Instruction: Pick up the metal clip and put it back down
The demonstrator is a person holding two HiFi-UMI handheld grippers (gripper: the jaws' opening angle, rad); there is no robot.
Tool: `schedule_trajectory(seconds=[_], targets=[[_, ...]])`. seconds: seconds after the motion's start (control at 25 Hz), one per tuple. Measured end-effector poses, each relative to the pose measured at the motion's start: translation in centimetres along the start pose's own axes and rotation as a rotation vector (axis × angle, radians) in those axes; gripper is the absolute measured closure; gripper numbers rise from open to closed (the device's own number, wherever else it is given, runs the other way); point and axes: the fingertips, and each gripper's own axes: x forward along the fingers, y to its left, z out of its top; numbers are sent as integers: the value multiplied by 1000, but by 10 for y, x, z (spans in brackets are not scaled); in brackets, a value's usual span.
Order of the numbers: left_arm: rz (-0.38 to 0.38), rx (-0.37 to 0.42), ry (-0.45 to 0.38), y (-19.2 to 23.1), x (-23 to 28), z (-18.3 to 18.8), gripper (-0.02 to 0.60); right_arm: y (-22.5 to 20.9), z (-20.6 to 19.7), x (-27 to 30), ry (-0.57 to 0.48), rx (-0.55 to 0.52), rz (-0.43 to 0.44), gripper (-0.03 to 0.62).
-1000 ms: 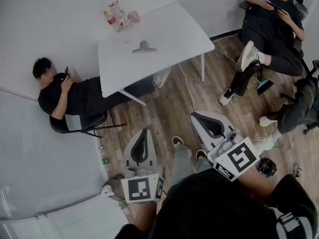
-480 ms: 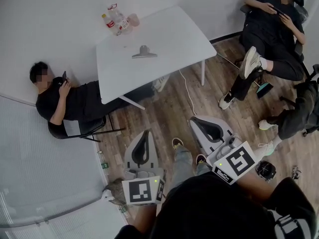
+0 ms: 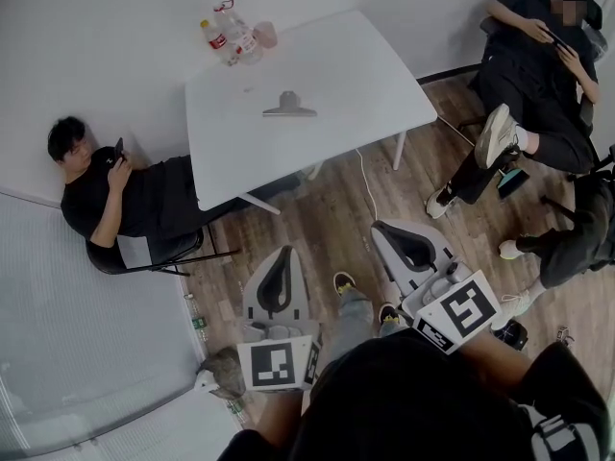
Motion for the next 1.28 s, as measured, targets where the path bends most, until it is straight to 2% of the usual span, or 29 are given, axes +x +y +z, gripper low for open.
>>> schedule_trajectory(seconds=[0.84,1.28], targets=[[5,-48,-57,143,50,20,558,28,30,153,4,-69,15,577],[-10,-67,-90,179,68,23,558,38,30,200,-4,-81,8,577]])
